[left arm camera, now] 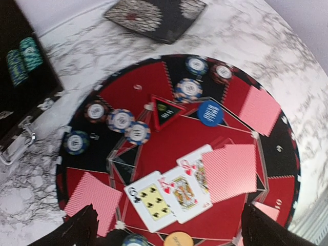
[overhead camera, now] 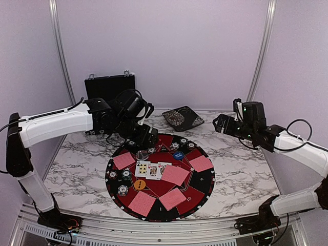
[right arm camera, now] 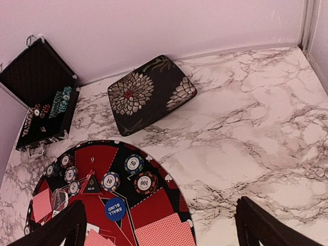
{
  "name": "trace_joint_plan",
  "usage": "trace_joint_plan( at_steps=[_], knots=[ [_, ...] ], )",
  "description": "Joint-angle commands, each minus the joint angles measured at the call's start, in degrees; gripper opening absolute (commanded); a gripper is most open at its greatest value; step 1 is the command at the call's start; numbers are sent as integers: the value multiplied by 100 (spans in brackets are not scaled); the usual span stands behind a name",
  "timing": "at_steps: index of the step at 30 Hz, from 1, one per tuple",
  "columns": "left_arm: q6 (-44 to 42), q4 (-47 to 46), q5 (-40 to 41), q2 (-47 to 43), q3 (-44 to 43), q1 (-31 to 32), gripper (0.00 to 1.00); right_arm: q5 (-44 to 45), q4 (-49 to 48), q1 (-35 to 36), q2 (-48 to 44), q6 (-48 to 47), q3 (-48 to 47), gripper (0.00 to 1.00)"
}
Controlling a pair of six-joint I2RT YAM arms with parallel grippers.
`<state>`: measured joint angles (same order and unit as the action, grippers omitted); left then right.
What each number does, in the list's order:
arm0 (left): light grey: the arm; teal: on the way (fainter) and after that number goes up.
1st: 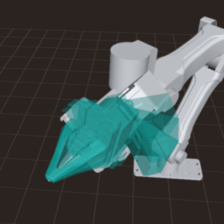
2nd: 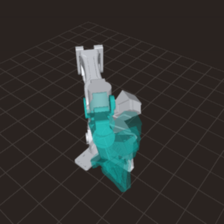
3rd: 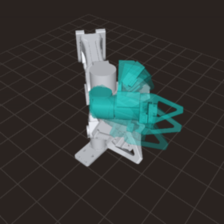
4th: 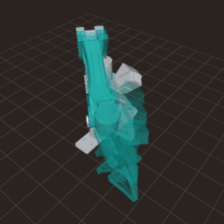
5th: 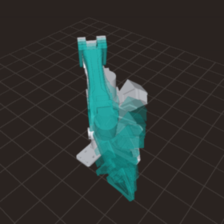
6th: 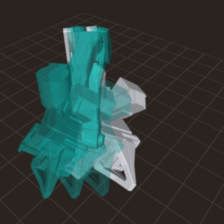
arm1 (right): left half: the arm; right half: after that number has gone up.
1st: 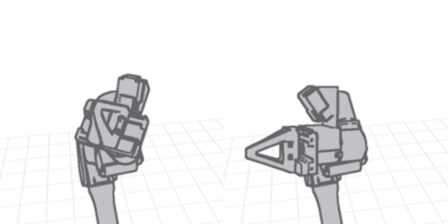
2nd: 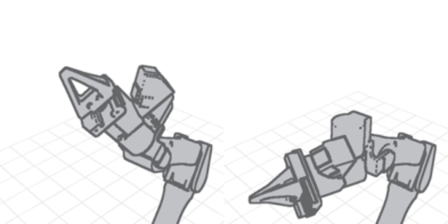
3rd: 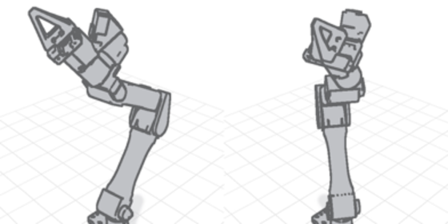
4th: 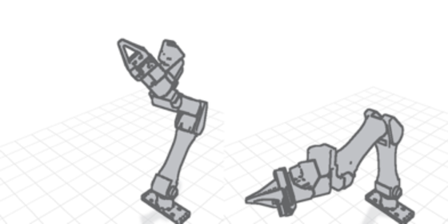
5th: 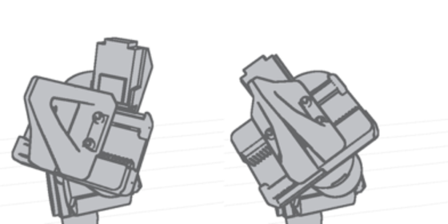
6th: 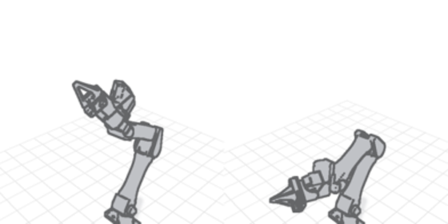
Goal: Distribute texas hold em gaming equipment
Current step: Reset both arms
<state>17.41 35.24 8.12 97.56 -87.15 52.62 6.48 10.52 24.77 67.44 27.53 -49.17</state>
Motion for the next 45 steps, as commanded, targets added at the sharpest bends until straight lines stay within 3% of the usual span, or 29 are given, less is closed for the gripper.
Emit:
trace_joint_plan(
  at_steps=[1, 9, 16, 21, 45],
  knots=[
    [283, -558, 282, -537, 615, -852, 99, 625, -89, -30, -136, -236, -340, 98],
    [276, -1441, 486, -1431, 1611, -2366, 99, 1040, -353, -25, 8, -523, -562, 98],
    [220, -2148, 407, -2032, 2390, -3019, 99, 1335, -396, -25, 169, -654, -794, 98],
    [229, -2481, 301, -2312, 2759, -3206, 99, 1378, -400, -25, 227, -700, -833, 98],
    [172, -2670, -21, -2390, 2812, -3331, 99, 1587, -31, -25, 136, -851, -990, 98]
  ],
)
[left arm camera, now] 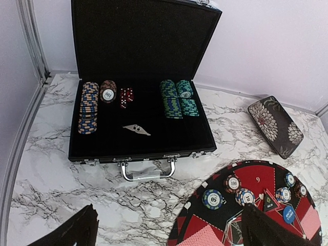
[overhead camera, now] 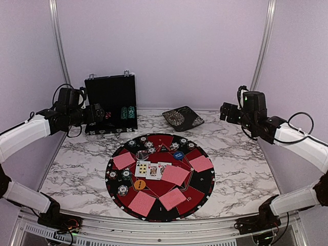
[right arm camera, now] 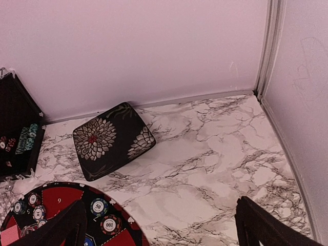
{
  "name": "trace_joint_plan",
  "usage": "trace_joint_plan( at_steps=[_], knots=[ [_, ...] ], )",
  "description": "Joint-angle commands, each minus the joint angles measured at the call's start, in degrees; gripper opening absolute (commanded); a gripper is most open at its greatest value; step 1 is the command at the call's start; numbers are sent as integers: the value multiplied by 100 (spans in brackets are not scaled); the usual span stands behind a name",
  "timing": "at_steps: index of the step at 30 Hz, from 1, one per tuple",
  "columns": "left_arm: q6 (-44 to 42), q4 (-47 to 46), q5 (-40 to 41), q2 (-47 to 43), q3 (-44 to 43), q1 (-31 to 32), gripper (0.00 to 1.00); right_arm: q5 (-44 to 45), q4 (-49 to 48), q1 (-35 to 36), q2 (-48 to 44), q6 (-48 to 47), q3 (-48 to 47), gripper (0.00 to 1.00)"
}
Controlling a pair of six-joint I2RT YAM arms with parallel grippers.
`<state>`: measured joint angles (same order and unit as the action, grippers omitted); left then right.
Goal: Distribute texas hold em gaming equipment
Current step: Reset both arms
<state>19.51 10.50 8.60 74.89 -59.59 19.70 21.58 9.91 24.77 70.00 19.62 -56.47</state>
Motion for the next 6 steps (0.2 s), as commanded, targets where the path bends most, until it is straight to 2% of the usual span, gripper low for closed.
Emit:
trace_joint_plan(
  at_steps=[1, 6],
  knots=[
    [-49, -197, -73, -141, 61, -37, 99, 62, 26, -25, -107, -55, -266, 98],
    [-82, -214, -61, -226, 113, -37, 99, 47, -43, -30, -96, -30, -236, 98]
  ],
)
